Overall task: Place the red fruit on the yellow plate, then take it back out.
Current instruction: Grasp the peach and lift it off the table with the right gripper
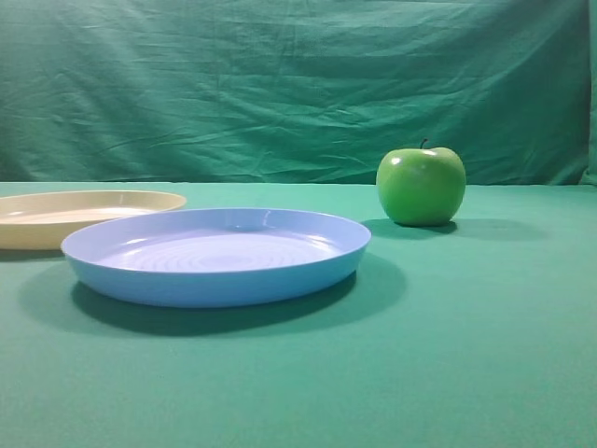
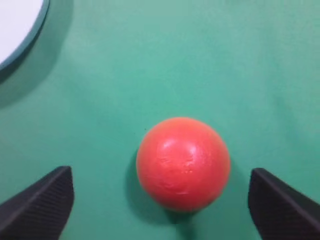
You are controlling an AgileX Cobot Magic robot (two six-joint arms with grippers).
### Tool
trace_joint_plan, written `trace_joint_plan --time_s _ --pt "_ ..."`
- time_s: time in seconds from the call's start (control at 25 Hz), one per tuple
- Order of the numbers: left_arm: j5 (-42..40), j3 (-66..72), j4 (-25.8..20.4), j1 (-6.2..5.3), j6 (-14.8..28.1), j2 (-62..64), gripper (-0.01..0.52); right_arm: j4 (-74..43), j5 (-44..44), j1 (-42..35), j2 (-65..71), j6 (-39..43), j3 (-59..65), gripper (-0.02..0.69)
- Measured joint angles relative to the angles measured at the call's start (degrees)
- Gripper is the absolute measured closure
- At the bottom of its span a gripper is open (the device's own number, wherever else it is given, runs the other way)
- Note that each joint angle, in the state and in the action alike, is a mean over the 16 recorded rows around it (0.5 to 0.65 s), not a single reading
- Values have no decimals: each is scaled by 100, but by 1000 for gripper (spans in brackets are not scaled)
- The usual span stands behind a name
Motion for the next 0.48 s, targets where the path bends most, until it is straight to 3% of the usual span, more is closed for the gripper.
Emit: trace_joint_plan --time_s 0.12,0.24,0.48 --pt "0 0 0 0 0 0 514 25 -147 0 306 -4 -2 24" --pt "0 0 0 0 0 0 514 37 -273 0 618 -15 -4 28" --pt "0 0 0 0 0 0 514 53 -459 0 1118 -95 -17 111"
